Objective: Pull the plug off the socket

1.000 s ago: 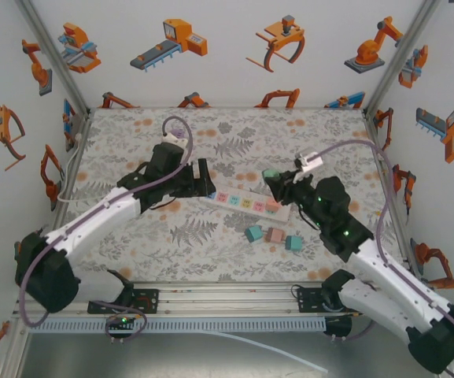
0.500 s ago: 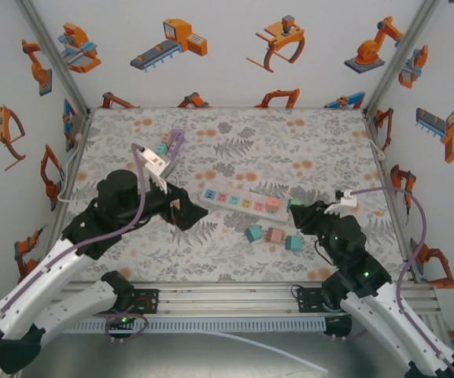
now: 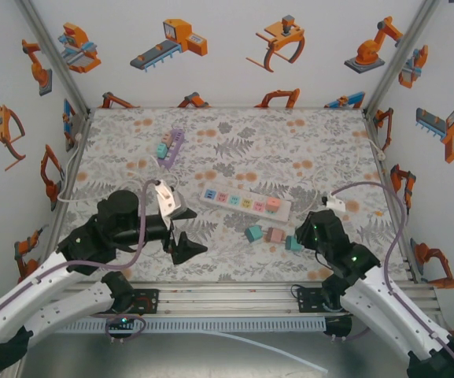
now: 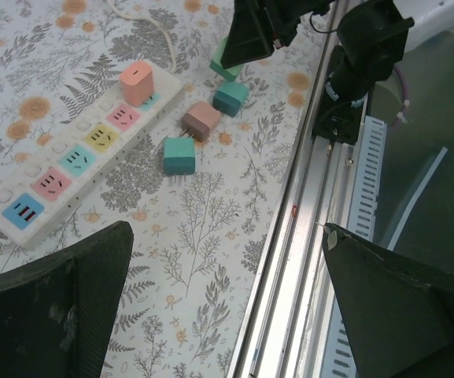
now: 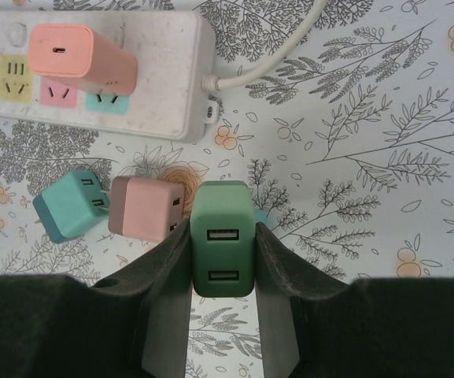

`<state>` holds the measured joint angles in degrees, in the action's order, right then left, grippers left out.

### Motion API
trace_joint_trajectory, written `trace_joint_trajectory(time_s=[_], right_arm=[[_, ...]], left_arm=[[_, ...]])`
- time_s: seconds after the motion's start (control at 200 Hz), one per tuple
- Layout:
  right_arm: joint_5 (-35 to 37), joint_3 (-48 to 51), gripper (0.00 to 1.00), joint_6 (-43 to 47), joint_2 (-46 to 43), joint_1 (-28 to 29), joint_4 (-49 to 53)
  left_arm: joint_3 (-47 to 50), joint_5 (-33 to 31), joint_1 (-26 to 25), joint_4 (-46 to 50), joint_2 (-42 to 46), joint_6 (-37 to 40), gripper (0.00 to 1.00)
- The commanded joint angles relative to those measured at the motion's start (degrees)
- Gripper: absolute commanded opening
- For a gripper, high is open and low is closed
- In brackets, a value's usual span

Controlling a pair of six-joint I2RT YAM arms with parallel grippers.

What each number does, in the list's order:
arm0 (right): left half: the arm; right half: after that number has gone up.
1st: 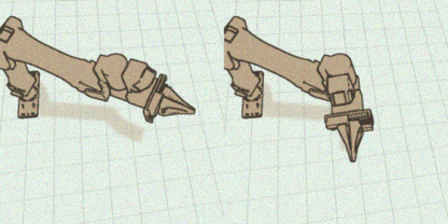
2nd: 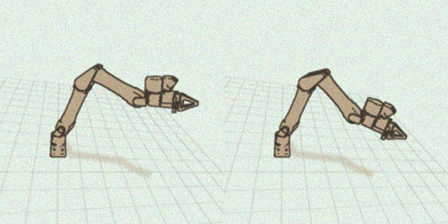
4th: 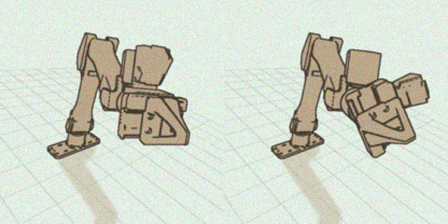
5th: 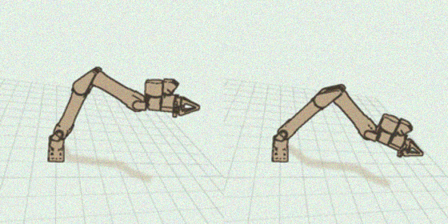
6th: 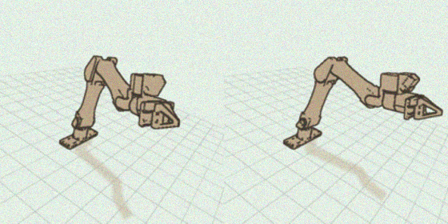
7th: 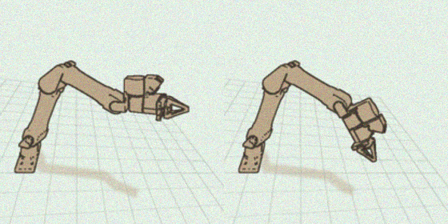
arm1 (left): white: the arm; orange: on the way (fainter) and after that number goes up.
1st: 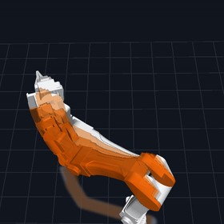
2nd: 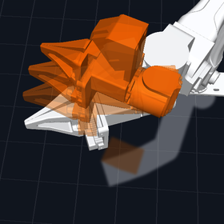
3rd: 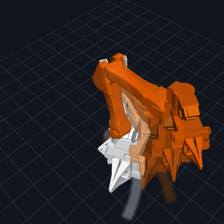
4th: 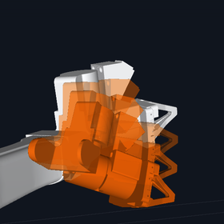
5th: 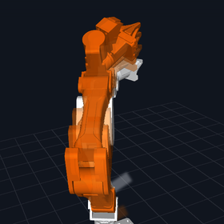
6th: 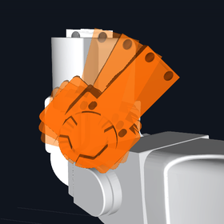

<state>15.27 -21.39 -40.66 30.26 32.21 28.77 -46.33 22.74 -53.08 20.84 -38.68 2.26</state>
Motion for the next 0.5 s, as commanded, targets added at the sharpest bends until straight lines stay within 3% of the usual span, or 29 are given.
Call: trace_joint_trajectory(time_s=[0.0, 0.496], right_arm=[[-2.75, 0.61, 0.19, 0.83, 1.07, -1.09, -6.44], [-10.69, 5.80, 0.19, 2.46, 7.95, -4.39, -14.33]], left_arm=[[-0.63, 0.14, -1.35, -0.05, -0.91, 3.89, 1.00], [-2.79, -1.04, -4.01, 0.08, -6.52, 5.86, 0.99]])
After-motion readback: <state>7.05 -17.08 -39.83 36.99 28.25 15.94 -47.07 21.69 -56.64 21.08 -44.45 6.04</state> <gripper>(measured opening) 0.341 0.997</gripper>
